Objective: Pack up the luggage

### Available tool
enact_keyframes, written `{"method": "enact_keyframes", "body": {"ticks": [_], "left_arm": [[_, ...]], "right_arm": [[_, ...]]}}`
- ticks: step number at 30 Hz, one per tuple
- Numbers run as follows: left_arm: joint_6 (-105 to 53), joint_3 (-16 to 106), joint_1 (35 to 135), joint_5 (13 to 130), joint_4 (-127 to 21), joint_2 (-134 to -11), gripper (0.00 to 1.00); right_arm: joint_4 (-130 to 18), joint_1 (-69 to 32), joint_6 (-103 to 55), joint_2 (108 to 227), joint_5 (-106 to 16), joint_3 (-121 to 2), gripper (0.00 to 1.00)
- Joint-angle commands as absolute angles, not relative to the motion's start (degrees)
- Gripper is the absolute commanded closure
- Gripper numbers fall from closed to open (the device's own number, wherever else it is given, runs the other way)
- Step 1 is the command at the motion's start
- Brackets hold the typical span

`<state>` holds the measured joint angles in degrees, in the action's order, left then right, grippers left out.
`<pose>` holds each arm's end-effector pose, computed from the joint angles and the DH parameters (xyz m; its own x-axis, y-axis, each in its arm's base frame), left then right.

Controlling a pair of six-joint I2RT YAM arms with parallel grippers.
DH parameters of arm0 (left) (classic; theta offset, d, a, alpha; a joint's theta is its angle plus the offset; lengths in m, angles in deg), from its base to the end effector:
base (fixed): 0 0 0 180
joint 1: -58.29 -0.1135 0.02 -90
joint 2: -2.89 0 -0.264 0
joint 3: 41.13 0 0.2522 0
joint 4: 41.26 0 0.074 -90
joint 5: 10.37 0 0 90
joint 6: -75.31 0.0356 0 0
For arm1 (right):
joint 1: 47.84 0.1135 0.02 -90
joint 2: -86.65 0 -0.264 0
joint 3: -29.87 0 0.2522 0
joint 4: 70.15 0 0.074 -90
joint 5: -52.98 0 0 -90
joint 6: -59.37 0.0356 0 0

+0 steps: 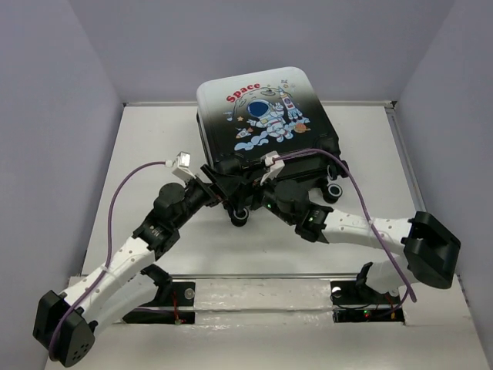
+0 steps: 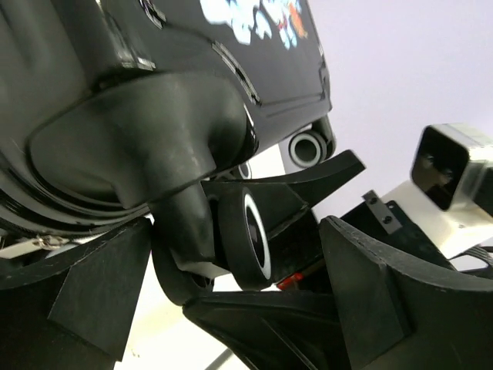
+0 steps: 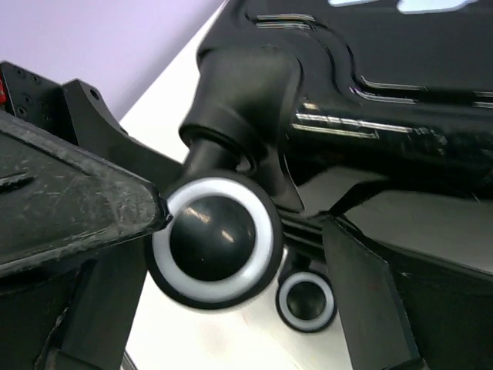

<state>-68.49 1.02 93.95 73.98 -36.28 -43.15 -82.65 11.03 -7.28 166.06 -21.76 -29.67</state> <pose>0.1586 -0.1181 0.2885 -0.5236 -0.6127 -0.5920 0.4023 0.4347 -0.8057 0.1714 0.2658 0.2734 -0.3347 0.1854 -0.9239 -0.6080 0.7066 0.3621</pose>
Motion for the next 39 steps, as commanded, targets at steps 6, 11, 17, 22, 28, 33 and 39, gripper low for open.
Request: {"method": "enact_keyframes", "body": {"ticks": [6,11,17,22,28,33,39], "left_arm": [[-66.46,-1.08,93.01,72.43,-24.70,-39.21,0.01],[-62.34,0.14,91.87,77.16,-34.00,-37.98,0.02],[-62.41,-8.17,91.52,85.44,-39.39,-31.30,0.15],[-59.96,-14.97,91.60,81.48,-31.39,-33.75,0.48],[-51.97,-14.01,92.57,82.01,-25.68,-42.80,0.65],[-47.66,-12.34,92.75,81.30,-20.31,-47.72,0.60],[-44.58,-10.41,93.01,79.90,-16.18,-53.52,0.56]], "right_arm": [[-95.84,10.25,-6.11,169.97,-22.70,-35.57,0.50],[-94.71,10.25,-6.72,169.44,-20.59,-34.70,0.86],[-89.10,10.25,-8.83,164.79,-18.39,-33.55,0.93],[-85.83,9.73,-10.06,163.20,-20.15,-34.60,0.93],[-84.34,9.73,-10.42,161.79,-21.29,-34.52,0.93],[-83.72,9.73,-10.51,161.53,-21.73,-34.34,0.93],[-83.72,9.73,-10.24,162.05,-22.70,-34.25,0.93]]}}
